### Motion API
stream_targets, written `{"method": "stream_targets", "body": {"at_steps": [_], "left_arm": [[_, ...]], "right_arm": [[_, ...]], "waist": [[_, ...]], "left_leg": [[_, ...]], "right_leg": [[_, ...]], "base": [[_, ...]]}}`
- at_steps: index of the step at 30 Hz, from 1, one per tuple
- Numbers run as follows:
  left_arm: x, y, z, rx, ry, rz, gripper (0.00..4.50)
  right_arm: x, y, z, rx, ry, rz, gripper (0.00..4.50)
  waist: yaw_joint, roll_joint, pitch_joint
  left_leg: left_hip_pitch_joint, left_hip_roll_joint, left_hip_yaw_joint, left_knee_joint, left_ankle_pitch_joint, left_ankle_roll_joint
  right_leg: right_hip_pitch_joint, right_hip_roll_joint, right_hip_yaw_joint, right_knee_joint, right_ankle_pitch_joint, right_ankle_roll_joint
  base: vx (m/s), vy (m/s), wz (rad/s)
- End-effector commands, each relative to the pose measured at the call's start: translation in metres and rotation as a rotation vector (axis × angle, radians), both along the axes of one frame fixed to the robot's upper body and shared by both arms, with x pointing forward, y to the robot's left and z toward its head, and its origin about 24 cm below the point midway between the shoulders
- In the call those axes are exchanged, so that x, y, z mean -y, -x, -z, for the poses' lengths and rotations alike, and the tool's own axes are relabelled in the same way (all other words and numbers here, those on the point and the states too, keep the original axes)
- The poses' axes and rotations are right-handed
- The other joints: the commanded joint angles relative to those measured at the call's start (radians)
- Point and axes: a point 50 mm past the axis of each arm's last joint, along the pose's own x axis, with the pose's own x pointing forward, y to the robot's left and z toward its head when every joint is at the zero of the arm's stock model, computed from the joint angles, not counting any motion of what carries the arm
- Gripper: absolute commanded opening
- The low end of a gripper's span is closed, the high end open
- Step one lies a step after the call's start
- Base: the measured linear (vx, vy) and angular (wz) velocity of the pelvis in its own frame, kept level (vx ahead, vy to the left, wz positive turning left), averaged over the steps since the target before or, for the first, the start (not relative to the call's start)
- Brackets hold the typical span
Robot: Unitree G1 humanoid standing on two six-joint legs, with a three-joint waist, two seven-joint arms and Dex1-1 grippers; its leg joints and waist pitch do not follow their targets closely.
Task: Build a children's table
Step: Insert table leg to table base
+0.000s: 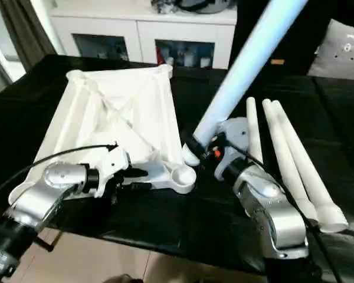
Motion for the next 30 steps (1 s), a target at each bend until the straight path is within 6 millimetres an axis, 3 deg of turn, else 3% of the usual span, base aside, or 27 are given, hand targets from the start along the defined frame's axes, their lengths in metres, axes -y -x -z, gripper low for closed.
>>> {"method": "stream_targets", "body": {"at_steps": [1, 3, 7, 9, 13, 14, 30], "left_arm": [[0.0, -0.003, -0.001, 0.008, -0.021, 0.021, 1.31], [0.0, -0.003, -0.001, 0.009, -0.027, 0.024, 1.0], [0.0, -0.006, 0.001, 0.002, -0.035, 0.043, 0.89], [0.0, -0.007, 0.002, -0.005, -0.044, 0.063, 0.53], [-0.001, -0.009, 0.003, 0.002, -0.063, 0.078, 0.37], [-0.001, -0.009, 0.003, 0.005, -0.067, 0.081, 0.09], [0.008, -0.005, 0.006, 0.013, -0.038, 0.145, 0.0]], "right_arm": [[-0.004, 0.002, -0.005, 0.003, -0.008, -0.053, 1.91], [-0.005, 0.003, -0.006, -0.004, -0.015, -0.077, 1.91], [-0.005, 0.006, -0.004, -0.03, 0.007, -0.111, 1.91], [-0.005, 0.007, -0.003, -0.038, 0.02, -0.128, 1.91], [-0.005, 0.007, -0.002, -0.039, 0.062, -0.149, 1.91], [-0.006, 0.006, -0.001, -0.039, 0.071, -0.153, 1.91], [-0.011, -0.005, 0.005, -0.092, 0.188, -0.206, 1.91]], "waist": [[0.001, -0.015, -0.068], [0.002, -0.015, -0.069], [0.001, -0.016, -0.068], [0.0, -0.02, -0.07], [0.002, -0.021, -0.071], [0.001, -0.025, -0.071], [0.0, -0.029, -0.072]], "left_leg": [[0.014, 0.071, -0.025, -0.083, -0.219, 0.014], [0.014, 0.072, -0.025, -0.082, -0.212, 0.016], [0.014, 0.071, -0.023, -0.08, -0.207, 0.023], [0.015, 0.072, -0.023, -0.08, -0.204, 0.021], [0.013, 0.073, -0.023, -0.079, -0.185, 0.026], [0.012, 0.073, -0.022, -0.079, -0.184, 0.028], [0.015, 0.074, -0.019, -0.074, -0.163, 0.036]], "right_leg": [[0.045, -0.086, 0.049, -0.079, -0.294, -0.192], [0.046, -0.087, 0.049, -0.076, -0.283, -0.198], [0.046, -0.085, 0.048, -0.079, -0.287, -0.203], [0.047, -0.086, 0.048, -0.077, -0.288, -0.203], [0.047, -0.087, 0.048, -0.076, -0.279, -0.203], [0.048, -0.087, 0.047, -0.076, -0.27, -0.206], [0.048, -0.087, 0.048, -0.073, -0.246, -0.223]], "base": [[0.0, 0.0, 0.0], [0.0, 0.0, 0.0], [0.0, 0.0, 0.0], [0.0, 0.0, 0.0], [0.0, 0.0, 0.0], [0.0, 0.0, 0.0], [0.0, 0.0, 0.0]]}}
